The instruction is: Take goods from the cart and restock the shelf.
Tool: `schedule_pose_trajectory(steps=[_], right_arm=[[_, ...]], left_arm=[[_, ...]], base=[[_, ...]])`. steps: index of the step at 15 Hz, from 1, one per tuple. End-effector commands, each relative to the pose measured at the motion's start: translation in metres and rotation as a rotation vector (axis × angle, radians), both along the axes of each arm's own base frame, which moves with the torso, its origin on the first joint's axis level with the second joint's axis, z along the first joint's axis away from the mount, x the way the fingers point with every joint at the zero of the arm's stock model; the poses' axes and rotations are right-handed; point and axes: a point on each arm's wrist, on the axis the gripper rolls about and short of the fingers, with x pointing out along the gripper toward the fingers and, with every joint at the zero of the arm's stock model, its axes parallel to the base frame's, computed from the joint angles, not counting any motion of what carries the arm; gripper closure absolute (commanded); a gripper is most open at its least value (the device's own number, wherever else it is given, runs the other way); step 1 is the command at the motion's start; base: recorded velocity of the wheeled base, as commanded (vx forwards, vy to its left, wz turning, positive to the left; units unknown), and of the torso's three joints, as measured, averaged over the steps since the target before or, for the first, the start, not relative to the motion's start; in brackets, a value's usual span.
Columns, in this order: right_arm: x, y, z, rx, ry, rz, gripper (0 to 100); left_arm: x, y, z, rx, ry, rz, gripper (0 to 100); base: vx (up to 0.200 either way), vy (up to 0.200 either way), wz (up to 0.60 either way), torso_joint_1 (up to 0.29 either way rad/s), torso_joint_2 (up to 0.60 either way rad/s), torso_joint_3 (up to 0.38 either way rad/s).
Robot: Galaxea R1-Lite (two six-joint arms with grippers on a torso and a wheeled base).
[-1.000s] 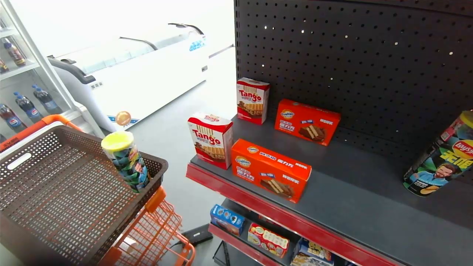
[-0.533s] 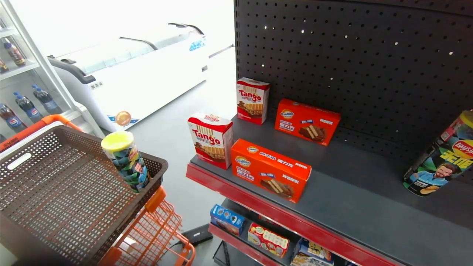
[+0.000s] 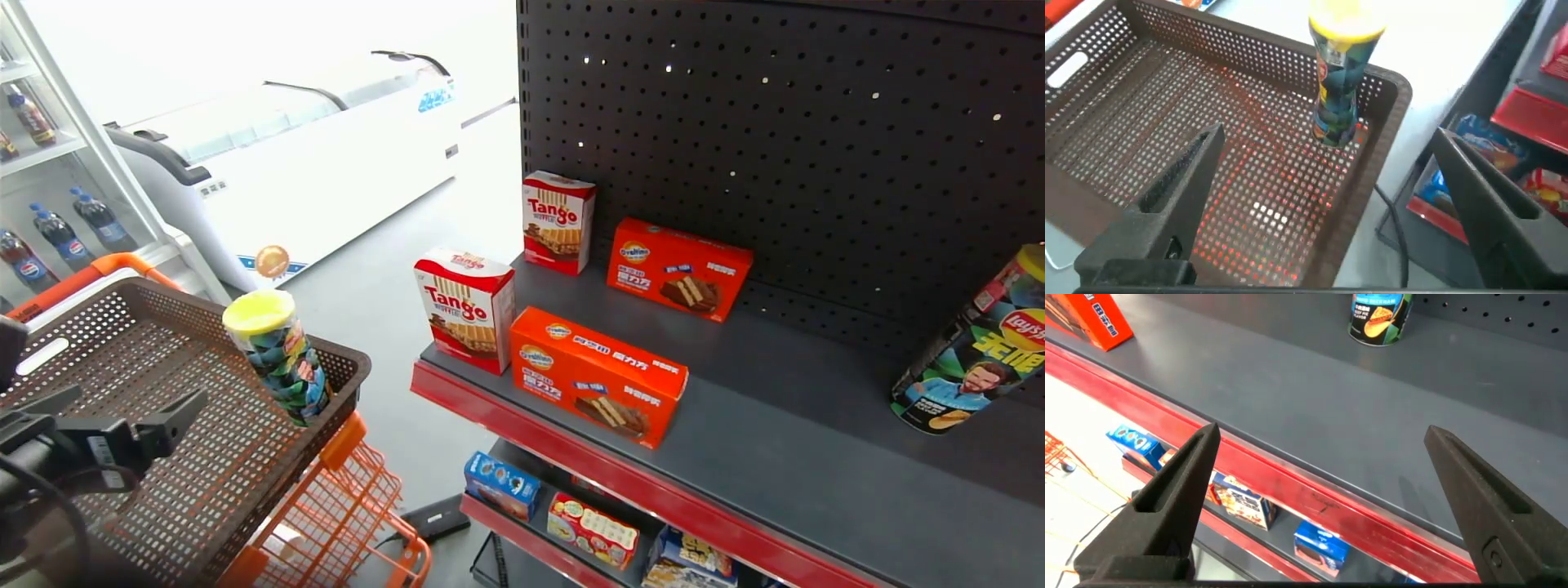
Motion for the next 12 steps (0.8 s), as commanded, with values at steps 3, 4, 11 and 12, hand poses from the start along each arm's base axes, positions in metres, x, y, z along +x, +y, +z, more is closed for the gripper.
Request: schedule_pose_trajectory(steps=[3, 4, 11, 12], right_arm=[[0.0, 0.0, 0.0, 0.0, 0.0, 0.0, 0], [0.0, 0.0, 0.0, 0.0, 0.0, 0.0, 0], [0.0, 0.0, 0.0, 0.0, 0.0, 0.0, 0], [0.0, 0.0, 0.0, 0.0, 0.0, 0.0, 0]], left_arm=[[0.081, 0.007, -0.074, -0.001, 0.062, -0.003, 0], [0.094, 0.009, -0.079, 0.0, 0.041, 0.002, 0], [0.161, 0.022, -0.11, 0.012, -0.049, 0.026, 0], [0.161, 0.022, -0.11, 0.012, -0.049, 0.026, 0]], base=[[0.0, 0.0, 0.0, 0.0, 0.0, 0.0], [0.0, 0.0, 0.0, 0.0, 0.0, 0.0], [0.0, 0.0, 0.0, 0.0, 0.0, 0.0], [0.0, 0.0, 0.0, 0.0, 0.0, 0.0]])
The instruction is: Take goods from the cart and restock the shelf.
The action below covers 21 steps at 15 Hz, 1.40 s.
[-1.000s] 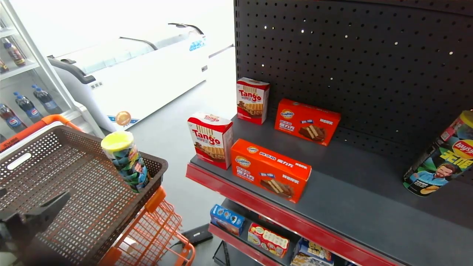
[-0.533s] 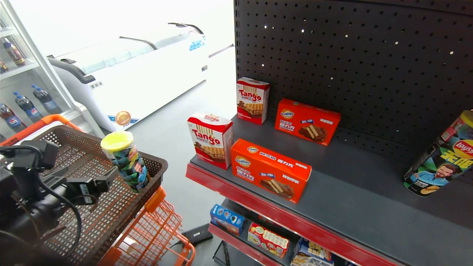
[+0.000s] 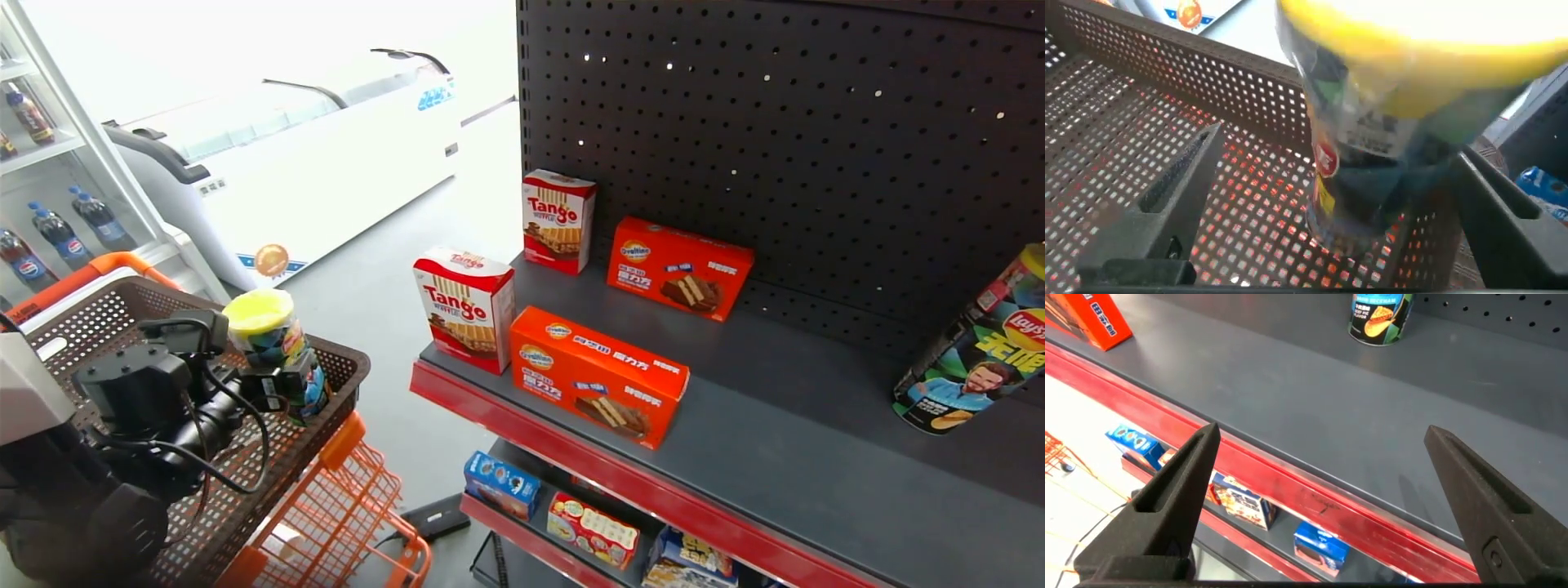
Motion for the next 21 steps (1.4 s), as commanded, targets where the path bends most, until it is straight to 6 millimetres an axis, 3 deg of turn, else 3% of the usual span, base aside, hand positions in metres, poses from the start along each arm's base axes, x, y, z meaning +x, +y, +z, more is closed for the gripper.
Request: schedule_pose_trajectory(steps=[1, 5, 6, 14, 18, 21], right_arm=[[0.0, 0.0, 0.0, 0.0, 0.002, 0.001, 0], [0.0, 0.0, 0.0, 0.0, 0.002, 0.001, 0], [0.0, 0.0, 0.0, 0.0, 0.0, 0.001, 0], [0.0, 0.0, 0.0, 0.0, 0.002, -0.001, 0], [0.0, 0.0, 0.0, 0.0, 0.002, 0.001, 0], [0.0, 0.0, 0.0, 0.0, 0.0, 0.001, 0]], left_arm=[[0.021, 0.0, -0.024, -0.006, 0.016, -0.005, 0], [0.049, 0.0, -0.028, 0.006, -0.058, -0.014, 0], [0.054, 0.001, -0.025, 0.008, -0.08, -0.014, 100], [0.063, -0.004, -0.005, 0.017, -0.163, -0.106, 100], [0.044, -0.015, 0.062, 0.086, -0.278, -0.131, 100], [0.018, -0.022, 0.097, 0.083, -0.301, -0.172, 100]], base=[[0.0, 0.0, 0.0, 0.0, 0.0, 0.0], [0.0, 0.0, 0.0, 0.0, 0.0, 0.0], [0.0, 0.0, 0.0, 0.0, 0.0, 0.0], [0.0, 0.0, 0.0, 0.0, 0.0, 0.0], [0.0, 0.0, 0.0, 0.0, 0.0, 0.0], [0.0, 0.0, 0.0, 0.0, 0.0, 0.0]])
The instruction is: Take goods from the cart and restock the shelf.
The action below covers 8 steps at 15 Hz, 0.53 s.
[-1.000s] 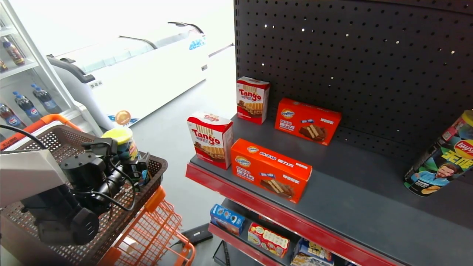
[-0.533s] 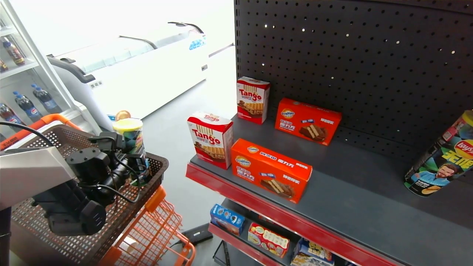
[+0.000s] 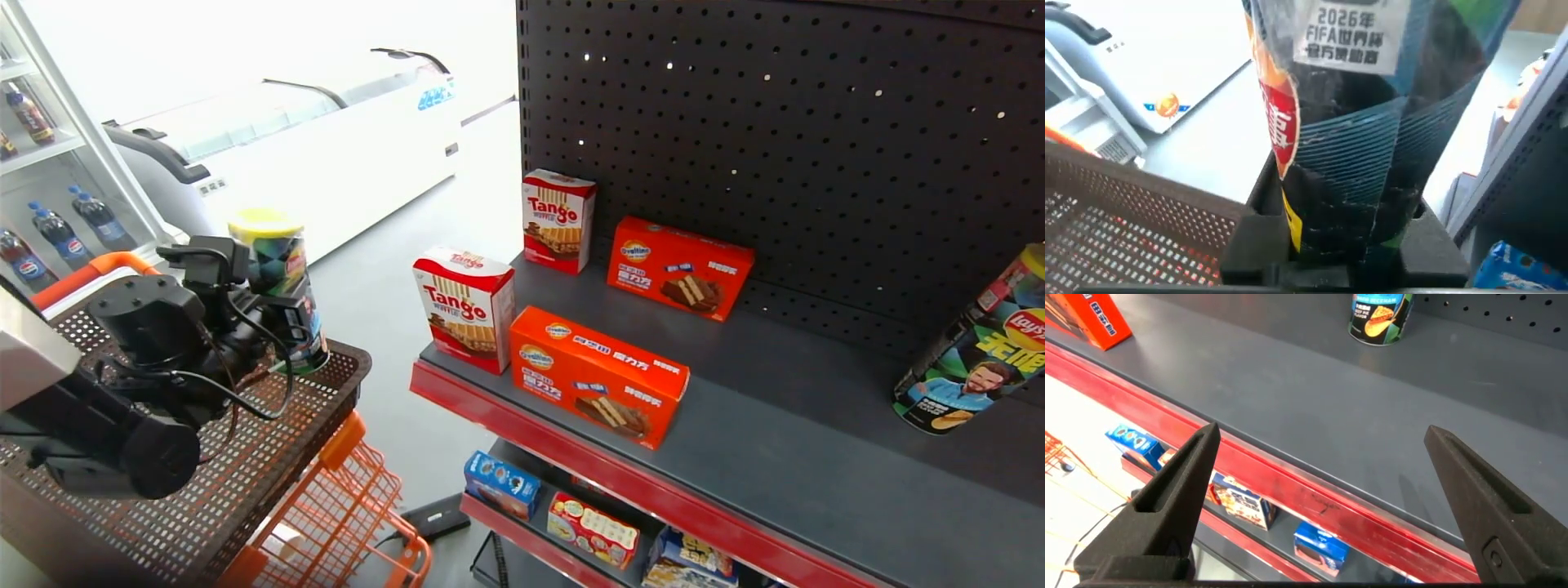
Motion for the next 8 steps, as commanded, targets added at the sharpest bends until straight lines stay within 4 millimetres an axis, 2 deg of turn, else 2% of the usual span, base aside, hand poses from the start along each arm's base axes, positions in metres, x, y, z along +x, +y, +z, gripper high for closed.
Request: schedule_pose_trajectory(steps=[1, 2, 3, 5, 6, 8], right_arm=[[0.0, 0.0, 0.0, 0.0, 0.0, 0.001, 0], [0.0, 0.0, 0.0, 0.0, 0.0, 0.001, 0], [0.0, 0.0, 0.0, 0.0, 0.002, 0.001, 0], [0.0, 0.0, 0.0, 0.0, 0.002, 0.0, 0], [0.0, 0.0, 0.0, 0.0, 0.0, 0.001, 0], [0.0, 0.0, 0.0, 0.0, 0.0, 0.001, 0]], left_arm=[[-0.03, -0.008, 0.045, 0.016, -0.109, -0.041, 100], [-0.033, -0.009, 0.046, 0.011, -0.112, -0.046, 100], [-0.045, -0.014, 0.055, 0.016, -0.136, -0.068, 100], [-0.057, -0.021, 0.063, 0.024, -0.12, -0.127, 100], [-0.076, -0.029, 0.056, 0.036, -0.078, -0.271, 100], [-0.094, -0.04, 0.055, 0.043, -0.067, -0.39, 100]], base=[[0.0, 0.0, 0.0, 0.0, 0.0, 0.0], [0.0, 0.0, 0.0, 0.0, 0.0, 0.0], [0.0, 0.0, 0.0, 0.0, 0.0, 0.0], [0.0, 0.0, 0.0, 0.0, 0.0, 0.0], [0.0, 0.0, 0.0, 0.0, 0.0, 0.0], [0.0, 0.0, 0.0, 0.0, 0.0, 0.0]])
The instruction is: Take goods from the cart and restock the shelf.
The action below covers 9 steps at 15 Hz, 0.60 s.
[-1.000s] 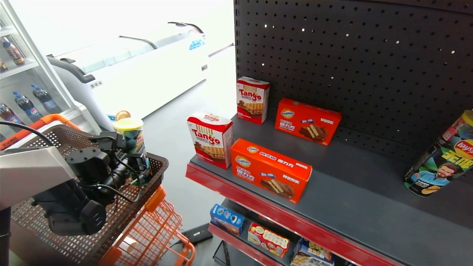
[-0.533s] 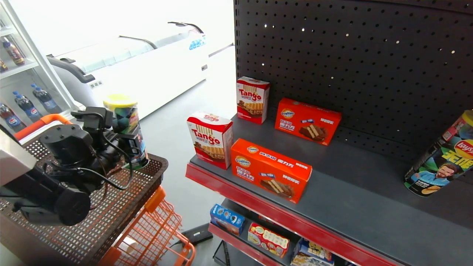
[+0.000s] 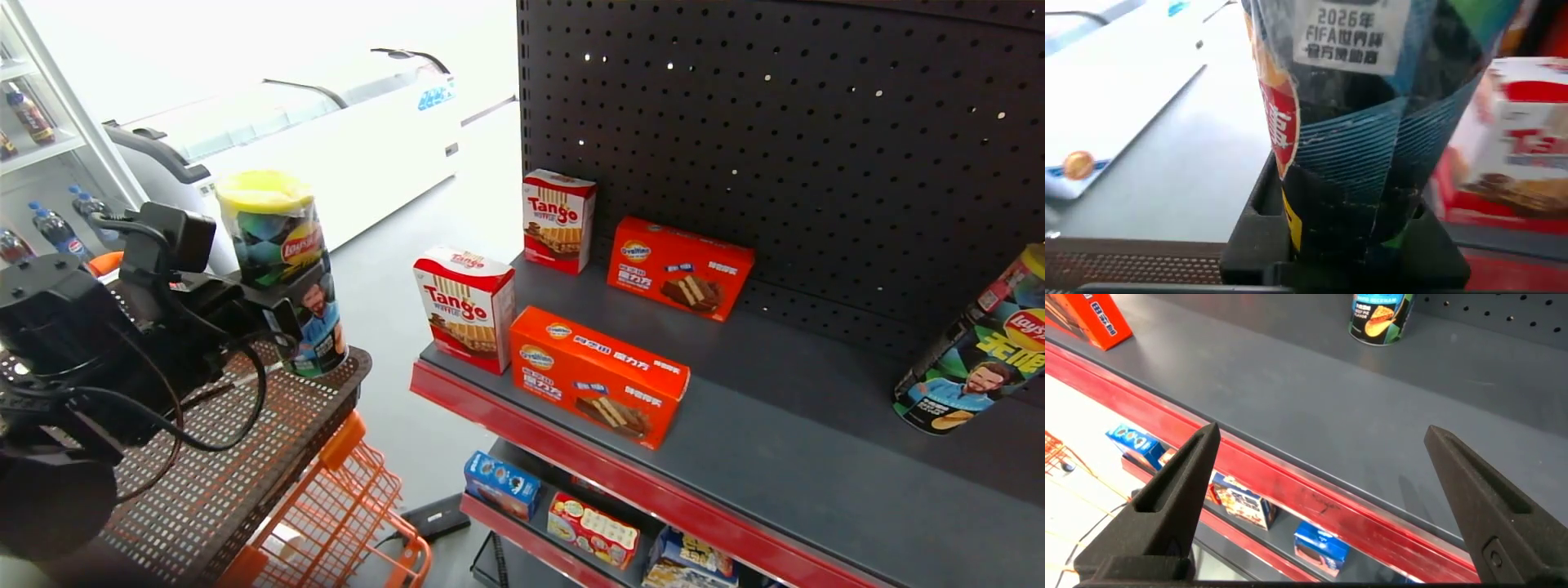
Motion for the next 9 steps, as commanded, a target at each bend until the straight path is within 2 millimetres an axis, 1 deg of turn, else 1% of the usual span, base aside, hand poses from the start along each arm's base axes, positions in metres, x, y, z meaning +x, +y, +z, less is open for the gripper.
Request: schedule_pose_trajectory(steps=[1, 2, 4, 5, 9], right_arm=[[0.0, 0.0, 0.0, 0.0, 0.002, 0.0, 0], [0.0, 0.0, 0.0, 0.0, 0.0, 0.0, 0], [0.0, 0.0, 0.0, 0.0, 0.0, 0.0, 0], [0.0, 0.0, 0.0, 0.0, 0.0, -0.001, 0], [0.0, 0.0, 0.0, 0.0, 0.0, 0.0, 0]], left_arm=[[-0.026, -0.013, 0.009, 0.002, -0.026, -0.082, 100], [-0.03, -0.015, 0.014, 0.0, -0.045, -0.098, 100], [-0.04, -0.025, 0.015, -0.013, -0.041, -0.156, 100], [-0.049, -0.032, 0.013, -0.026, -0.02, -0.202, 100], [-0.066, -0.042, 0.006, -0.028, 0.015, -0.262, 100]], base=[[0.0, 0.0, 0.0, 0.0, 0.0, 0.0], [0.0, 0.0, 0.0, 0.0, 0.0, 0.0], [0.0, 0.0, 0.0, 0.0, 0.0, 0.0], [0.0, 0.0, 0.0, 0.0, 0.0, 0.0], [0.0, 0.0, 0.0, 0.0, 0.0, 0.0]])
